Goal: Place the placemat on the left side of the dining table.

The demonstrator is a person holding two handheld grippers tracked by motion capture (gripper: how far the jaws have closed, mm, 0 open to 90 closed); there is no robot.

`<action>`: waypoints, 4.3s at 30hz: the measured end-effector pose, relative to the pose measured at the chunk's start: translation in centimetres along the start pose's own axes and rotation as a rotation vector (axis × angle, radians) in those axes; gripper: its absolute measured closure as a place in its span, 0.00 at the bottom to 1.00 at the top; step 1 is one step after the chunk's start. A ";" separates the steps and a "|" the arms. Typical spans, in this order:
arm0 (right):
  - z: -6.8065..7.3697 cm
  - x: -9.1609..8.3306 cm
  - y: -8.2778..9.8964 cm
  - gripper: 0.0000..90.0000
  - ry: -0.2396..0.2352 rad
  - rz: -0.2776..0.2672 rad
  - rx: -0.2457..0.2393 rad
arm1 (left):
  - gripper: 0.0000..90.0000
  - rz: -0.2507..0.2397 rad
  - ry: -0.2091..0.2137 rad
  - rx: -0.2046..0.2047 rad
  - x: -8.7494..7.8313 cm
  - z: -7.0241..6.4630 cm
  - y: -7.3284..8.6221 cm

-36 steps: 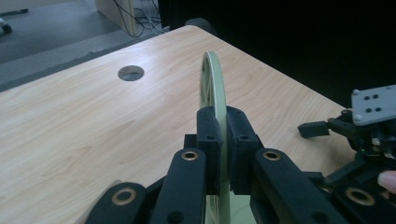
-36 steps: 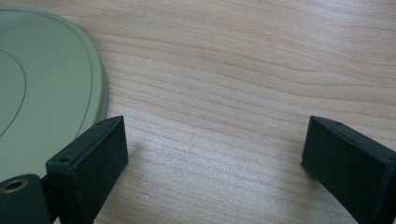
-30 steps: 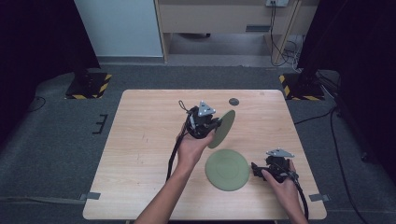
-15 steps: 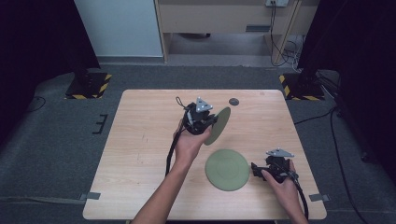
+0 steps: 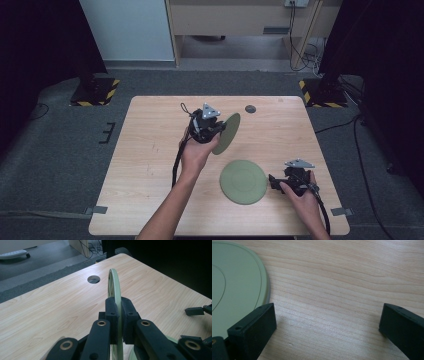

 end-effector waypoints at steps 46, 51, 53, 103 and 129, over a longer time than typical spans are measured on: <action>0.0 0.1 0.0 0.01 -0.001 0.003 -0.003 | 0.95 -0.005 -0.070 -0.081 -2.5 5.5 3.4; 0.0 0.1 0.0 0.01 -0.001 0.003 -0.003 | 0.95 -0.010 -0.076 -0.088 -2.7 5.8 3.4; 0.0 0.1 0.0 0.01 -0.001 0.003 -0.003 | 0.95 -0.009 -0.077 -0.088 -2.8 5.9 3.5; 0.0 0.1 0.0 0.01 -0.001 0.003 -0.003 | 0.95 0.019 -0.164 -0.179 -4.8 11.7 8.6; 0.0 0.1 0.0 0.01 -0.001 0.002 -0.003 | 0.95 0.035 -0.192 -0.229 -5.6 14.4 11.2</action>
Point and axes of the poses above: each handheld gripper's, and its own axes: x roughly forward along the jaws, y roughly out of its underside, z roughly to its left, the point moved 10 cm from there along x, roughly forward along the jaws, and after that the axes turned 4 degrees about -y, right-handed, at the moved point
